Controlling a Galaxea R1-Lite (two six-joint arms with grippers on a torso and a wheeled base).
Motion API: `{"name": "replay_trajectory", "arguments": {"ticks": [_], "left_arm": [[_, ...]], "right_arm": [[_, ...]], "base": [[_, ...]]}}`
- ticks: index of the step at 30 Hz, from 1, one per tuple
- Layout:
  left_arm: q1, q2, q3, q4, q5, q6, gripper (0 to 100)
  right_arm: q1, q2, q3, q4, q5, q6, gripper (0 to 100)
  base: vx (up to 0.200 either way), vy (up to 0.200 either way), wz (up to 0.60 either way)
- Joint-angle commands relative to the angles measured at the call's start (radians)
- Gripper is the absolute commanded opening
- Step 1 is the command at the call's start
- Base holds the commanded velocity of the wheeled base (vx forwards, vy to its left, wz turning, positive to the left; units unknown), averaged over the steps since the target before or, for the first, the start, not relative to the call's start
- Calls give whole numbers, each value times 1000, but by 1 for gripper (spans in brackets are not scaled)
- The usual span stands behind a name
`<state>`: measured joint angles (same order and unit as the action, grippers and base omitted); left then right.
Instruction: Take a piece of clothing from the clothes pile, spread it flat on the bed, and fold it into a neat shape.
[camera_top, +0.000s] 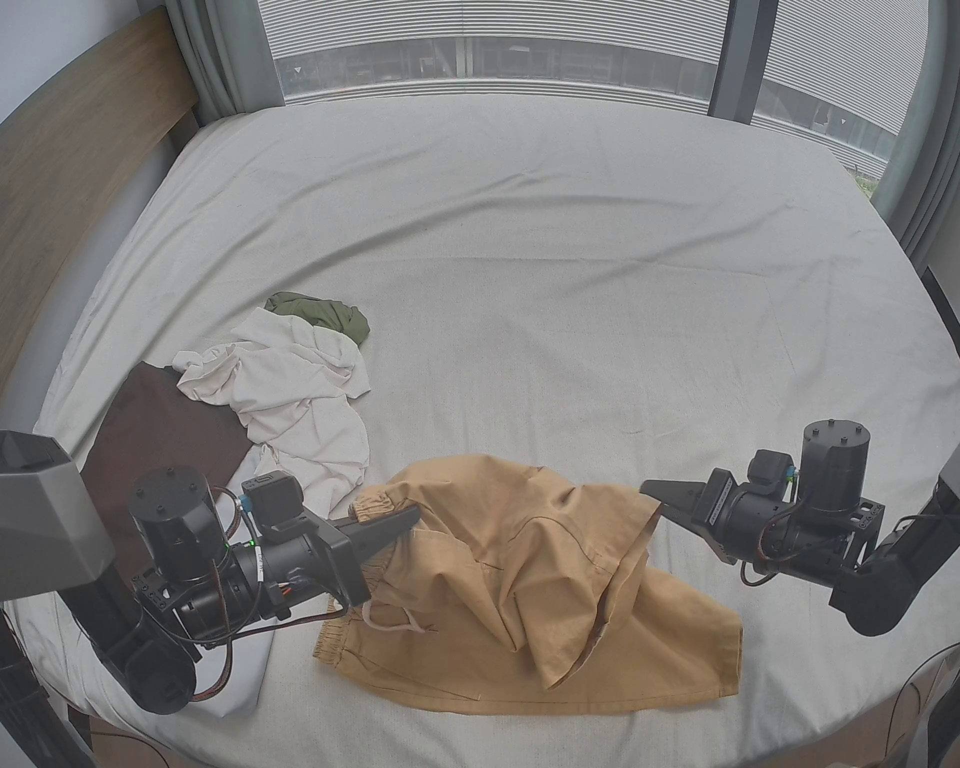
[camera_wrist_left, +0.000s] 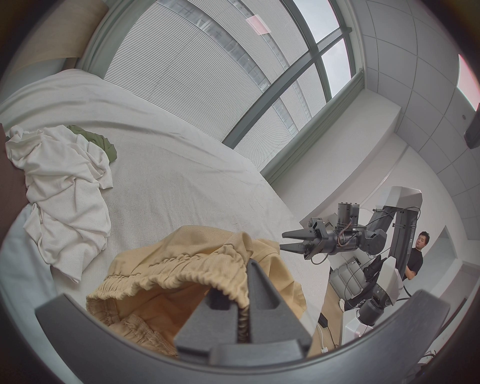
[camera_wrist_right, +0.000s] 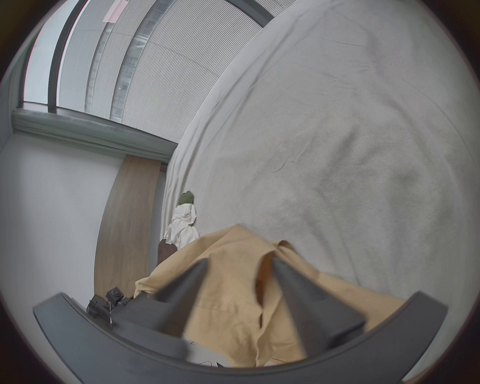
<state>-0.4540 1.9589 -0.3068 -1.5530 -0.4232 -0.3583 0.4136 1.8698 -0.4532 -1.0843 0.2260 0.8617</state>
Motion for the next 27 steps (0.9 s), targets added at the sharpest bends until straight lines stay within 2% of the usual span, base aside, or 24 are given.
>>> {"name": "replay_trajectory", "arguments": {"ticks": [1, 6, 16, 22, 23, 27], "left_arm": [[0, 0, 0, -1, 0, -1, 0], [0, -3, 0, -1, 0, -1, 0], [0, -5, 0, -2, 0, -1, 0], [2, -5, -3, -2, 0, -1, 0], [2, -5, -5, -1, 0, -1, 0], [2, -5, -6, -2, 0, -1, 0]], "right_arm": [[73, 8, 18, -52, -4, -7, 100], [116, 11, 19, -66, -11, -33, 100], [128, 101, 13, -71, -28, -58, 100], [163, 135, 16, -80, -50, -56, 100], [168, 140, 13, -89, -57, -56, 0], [177, 178, 18, -177, -76, -59, 0]], "base": [[0, 0, 0], [0, 0, 0], [0, 0, 0], [0, 0, 0], [0, 0, 0], [0, 0, 0]]}}
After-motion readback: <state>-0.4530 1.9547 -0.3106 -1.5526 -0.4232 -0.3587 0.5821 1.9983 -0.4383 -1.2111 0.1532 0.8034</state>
